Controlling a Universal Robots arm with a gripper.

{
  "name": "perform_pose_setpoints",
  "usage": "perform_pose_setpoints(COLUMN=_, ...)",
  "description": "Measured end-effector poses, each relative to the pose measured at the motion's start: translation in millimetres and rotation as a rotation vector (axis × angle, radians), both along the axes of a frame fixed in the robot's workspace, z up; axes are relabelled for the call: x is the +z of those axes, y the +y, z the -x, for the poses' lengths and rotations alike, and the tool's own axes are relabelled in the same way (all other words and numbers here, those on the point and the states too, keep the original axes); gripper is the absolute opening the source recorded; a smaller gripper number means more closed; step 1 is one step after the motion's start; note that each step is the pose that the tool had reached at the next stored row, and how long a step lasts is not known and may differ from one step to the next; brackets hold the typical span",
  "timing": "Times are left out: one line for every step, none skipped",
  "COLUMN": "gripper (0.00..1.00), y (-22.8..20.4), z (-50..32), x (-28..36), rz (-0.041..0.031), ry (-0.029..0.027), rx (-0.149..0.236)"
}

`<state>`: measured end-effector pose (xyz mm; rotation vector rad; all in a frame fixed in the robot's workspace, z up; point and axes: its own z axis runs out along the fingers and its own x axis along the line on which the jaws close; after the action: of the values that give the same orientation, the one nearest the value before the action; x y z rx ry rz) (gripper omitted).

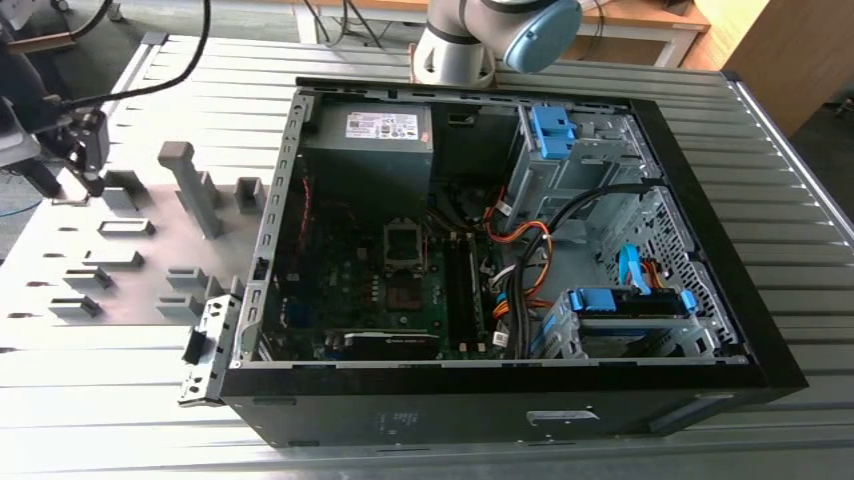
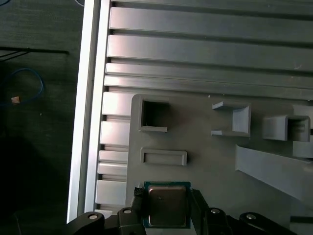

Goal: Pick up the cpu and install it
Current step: 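Pick up the cpu and move it towards the insertion slot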

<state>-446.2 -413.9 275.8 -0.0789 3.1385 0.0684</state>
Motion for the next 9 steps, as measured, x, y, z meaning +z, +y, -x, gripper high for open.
perform_pose_setpoints(gripper=0.47, y=0.0, z=0.0, x=2.9, rz=0.0001, ry=0.0001, rx=0.0)
perform_pose_setpoints(gripper=0.47, y=0.0, z=0.0, x=5.7, rz=0.0001, ry=0.0001, rx=0.0)
perform_pose_setpoints(gripper=0.47, y=0.0, z=0.0, x=8.3, rz=0.0001, ry=0.0001, rx=0.0)
perform_pose_setpoints(gripper=0.47, y=0.0, z=0.0, x=10.9, rz=0.0001, ry=0.0001, rx=0.0)
perform_pose_setpoints(gripper=0.47, y=0.0, z=0.0, x=13.3, rz=0.0001, ry=0.0001, rx=0.0)
perform_pose_setpoints(gripper=0.47, y=0.0, z=0.0, x=15.7, rz=0.0, ry=0.0, rx=0.0)
perform_pose_setpoints(gripper=0.47, y=0.0, z=0.0, x=18.1, rz=0.0001, ry=0.0, rx=0.0)
perform_pose_setpoints(gripper=0.47, y=0.0, z=0.0, x=20.3, rz=0.0001, ry=0.0001, rx=0.0)
perform_pose_setpoints(gripper=0.47, y=0.0, z=0.0, x=22.5, rz=0.0001, ry=0.0001, rx=0.0)
